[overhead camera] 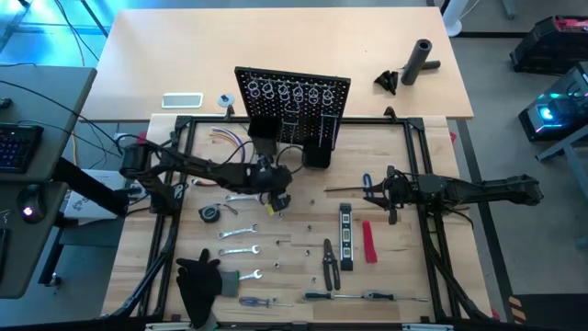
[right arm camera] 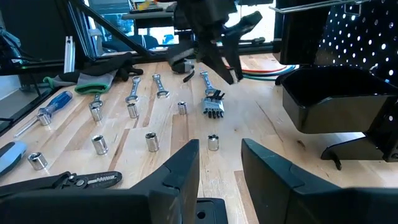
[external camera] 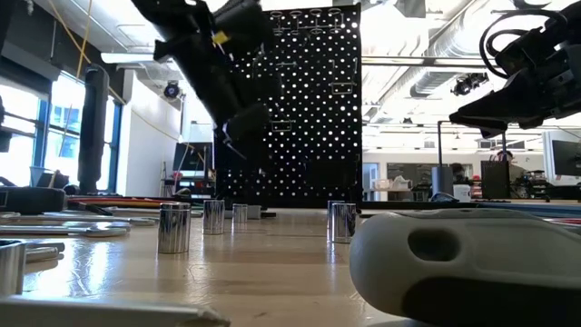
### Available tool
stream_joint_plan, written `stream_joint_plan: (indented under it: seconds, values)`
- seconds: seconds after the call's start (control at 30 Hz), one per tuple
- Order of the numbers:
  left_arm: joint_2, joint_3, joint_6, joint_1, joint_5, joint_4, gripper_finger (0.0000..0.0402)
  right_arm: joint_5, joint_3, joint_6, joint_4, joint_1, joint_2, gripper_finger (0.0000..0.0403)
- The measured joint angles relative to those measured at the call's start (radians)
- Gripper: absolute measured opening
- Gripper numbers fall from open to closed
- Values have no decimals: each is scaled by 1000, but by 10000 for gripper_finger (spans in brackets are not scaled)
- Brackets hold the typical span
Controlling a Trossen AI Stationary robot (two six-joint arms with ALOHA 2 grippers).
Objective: Hang tools onto peg board
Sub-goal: Put the socket into the small black bin on the black pegboard
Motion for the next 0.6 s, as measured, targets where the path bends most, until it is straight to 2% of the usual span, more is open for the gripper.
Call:
stream_joint_plan:
  seconds: [0.13, 0.37, 0.6]
  values:
    - [0, 34, 76, -56, -68, 5, 60, 0, 0, 0, 0, 0, 0, 114]
    - [12, 136, 313, -141, -285, 127, 60, 0, 0, 0, 0, 0, 0, 114]
    - [62, 226, 529, -119, -389, 219, 60, 3, 0, 8, 0, 0, 0, 114]
